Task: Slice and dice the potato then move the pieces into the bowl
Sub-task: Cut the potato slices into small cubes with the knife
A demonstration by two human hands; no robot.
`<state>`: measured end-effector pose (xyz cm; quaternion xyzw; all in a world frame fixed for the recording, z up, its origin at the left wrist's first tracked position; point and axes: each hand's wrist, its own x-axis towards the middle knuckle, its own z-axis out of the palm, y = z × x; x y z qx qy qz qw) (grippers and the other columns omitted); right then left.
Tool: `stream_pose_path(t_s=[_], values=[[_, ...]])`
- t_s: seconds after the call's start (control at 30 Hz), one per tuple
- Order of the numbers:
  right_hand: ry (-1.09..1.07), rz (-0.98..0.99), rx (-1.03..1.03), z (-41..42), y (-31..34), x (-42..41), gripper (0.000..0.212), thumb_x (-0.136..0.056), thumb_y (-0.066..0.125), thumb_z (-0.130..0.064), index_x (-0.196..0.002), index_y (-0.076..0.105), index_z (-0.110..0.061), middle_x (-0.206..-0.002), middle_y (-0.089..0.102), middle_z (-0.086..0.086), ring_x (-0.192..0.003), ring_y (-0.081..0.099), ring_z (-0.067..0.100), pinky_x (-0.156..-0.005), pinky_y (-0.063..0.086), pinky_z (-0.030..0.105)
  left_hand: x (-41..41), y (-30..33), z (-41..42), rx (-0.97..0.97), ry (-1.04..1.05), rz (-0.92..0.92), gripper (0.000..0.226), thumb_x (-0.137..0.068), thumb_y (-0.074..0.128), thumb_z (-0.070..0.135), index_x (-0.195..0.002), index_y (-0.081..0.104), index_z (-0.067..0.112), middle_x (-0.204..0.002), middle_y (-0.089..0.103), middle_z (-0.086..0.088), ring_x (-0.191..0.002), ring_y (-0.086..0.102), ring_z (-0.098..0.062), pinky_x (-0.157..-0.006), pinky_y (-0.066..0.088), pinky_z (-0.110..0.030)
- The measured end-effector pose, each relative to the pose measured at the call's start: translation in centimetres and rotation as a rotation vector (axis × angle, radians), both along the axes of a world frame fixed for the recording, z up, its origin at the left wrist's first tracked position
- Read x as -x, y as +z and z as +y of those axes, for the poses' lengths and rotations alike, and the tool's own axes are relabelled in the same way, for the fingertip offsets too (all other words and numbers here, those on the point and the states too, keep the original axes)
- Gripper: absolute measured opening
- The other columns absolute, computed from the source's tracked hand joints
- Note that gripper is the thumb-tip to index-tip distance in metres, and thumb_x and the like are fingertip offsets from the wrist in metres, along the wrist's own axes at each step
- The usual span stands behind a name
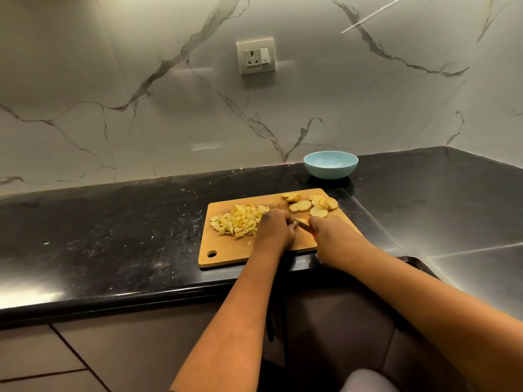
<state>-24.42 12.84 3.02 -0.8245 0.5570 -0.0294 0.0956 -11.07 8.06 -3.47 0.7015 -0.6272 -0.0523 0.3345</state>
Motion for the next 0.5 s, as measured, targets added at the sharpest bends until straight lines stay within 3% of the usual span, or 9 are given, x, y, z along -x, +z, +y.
stream_pose_path(t_s=[0.23,0.4,0.5], values=[[0.008,0.192,-0.012,0.6,3.3,2.0,0.046,-0.090,0.063,-0.008,-0.132,0.049,-0.015,-0.119,0.057,0.008,-0.106,0.056,0.022,-0.095,0.051,0.032,-0.5,-0.1,0.3,0.048,0.007,0.070,0.013,-0.088,0.070,0.013,-0.100,0.075,0.011,-0.109,0.068,-0.003,-0.092,0.053,-0.008,-0.082,0.040,-0.017],[-0.019,0.023,0.064,0.0,2.9,2.3,0.040,-0.091,0.061,-0.008,-0.129,0.050,-0.016,-0.105,0.059,0.007,-0.087,0.058,0.018,-0.077,0.055,0.028,-0.6,-0.3,0.8,0.116,0.022,0.111,0.010,-0.086,0.072,0.013,-0.096,0.075,0.013,-0.097,0.073,-0.002,-0.081,0.054,-0.005,-0.077,0.042,-0.016],[-0.008,-0.023,0.060,-0.2,1.7,1.6,0.038,-0.091,0.059,-0.005,-0.126,0.050,-0.016,-0.099,0.057,0.006,-0.086,0.057,0.018,-0.074,0.054,0.028,-0.4,-0.3,1.0,0.138,0.028,0.090,0.010,-0.086,0.070,0.011,-0.094,0.075,0.013,-0.094,0.073,-0.002,-0.079,0.055,-0.006,-0.076,0.046,-0.018]])
